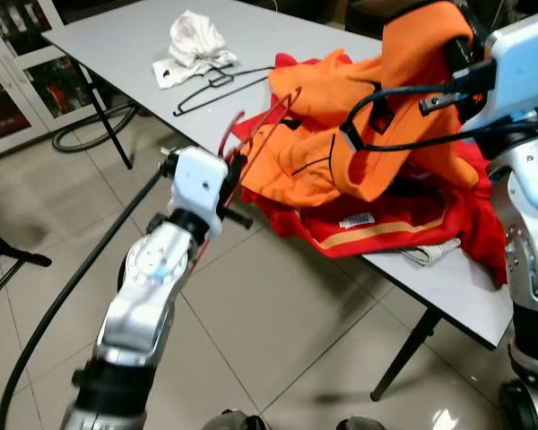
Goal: Hang hanger
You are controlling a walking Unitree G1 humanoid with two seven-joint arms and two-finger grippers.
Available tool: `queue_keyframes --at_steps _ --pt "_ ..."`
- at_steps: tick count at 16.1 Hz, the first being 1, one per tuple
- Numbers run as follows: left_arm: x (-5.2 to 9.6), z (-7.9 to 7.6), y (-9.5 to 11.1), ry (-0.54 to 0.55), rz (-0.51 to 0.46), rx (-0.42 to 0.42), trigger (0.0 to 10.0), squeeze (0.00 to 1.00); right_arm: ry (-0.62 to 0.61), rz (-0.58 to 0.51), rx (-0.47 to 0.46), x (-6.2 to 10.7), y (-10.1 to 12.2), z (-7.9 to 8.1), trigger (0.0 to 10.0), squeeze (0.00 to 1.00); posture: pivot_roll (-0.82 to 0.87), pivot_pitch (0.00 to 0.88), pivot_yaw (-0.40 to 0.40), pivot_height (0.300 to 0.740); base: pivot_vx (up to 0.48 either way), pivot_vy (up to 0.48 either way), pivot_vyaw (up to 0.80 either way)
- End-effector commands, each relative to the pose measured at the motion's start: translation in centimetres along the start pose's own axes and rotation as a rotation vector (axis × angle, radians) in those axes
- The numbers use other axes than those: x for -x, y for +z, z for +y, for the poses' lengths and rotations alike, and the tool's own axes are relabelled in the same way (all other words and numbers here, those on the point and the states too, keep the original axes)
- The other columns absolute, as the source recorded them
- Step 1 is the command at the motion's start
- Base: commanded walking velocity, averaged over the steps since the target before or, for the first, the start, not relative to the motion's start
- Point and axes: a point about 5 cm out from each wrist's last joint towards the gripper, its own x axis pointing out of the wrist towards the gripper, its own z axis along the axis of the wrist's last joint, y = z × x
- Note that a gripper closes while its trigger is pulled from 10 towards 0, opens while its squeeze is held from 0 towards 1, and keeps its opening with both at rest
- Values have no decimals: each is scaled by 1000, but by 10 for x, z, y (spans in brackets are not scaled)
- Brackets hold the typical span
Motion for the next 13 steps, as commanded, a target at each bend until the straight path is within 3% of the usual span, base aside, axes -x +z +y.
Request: queue_keyframes --at_steps 1,2,5,6,7,8,10,13 --pt "-2 7 0 47 15 -1 10000 0 -30 -66 -20 -2 18 -7 3529 0 -162 56 106 740 0 0 0" --pt "-3 8 2 66 4 11 10000 0 -67 -30 -75 -2 19 -12 10000 0 -161 59 107 740 0 368 0" --pt "0 11 0 73 15 -2 10000 0 -68 -43 -148 -10 27 -15 10000 0 -153 63 101 740 0 440 0" --pt "0 12 -1 80 23 3 10000 0 -55 -62 -160 -19 33 -15 10000 0 -150 61 101 740 0 439 0" --pt "2 17 -3 98 33 -6 10000 0 -12 -118 -130 -41 50 -16 10000 0 -148 61 92 740 0 442 0" --pt "2 17 -3 98 33 -6 10000 0 -12 -118 -130 -41 50 -16 10000 0 -148 61 92 740 0 442 0" --pt "4 32 3 150 21 -45 10000 0 11 -256 -215 -61 91 -19 10000 0 -138 57 68 740 0 403 0" --pt "11 54 11 226 5 -82 10000 0 100 -375 -323 -60 115 -6 10000 0 -118 59 46 740 0 340 0"
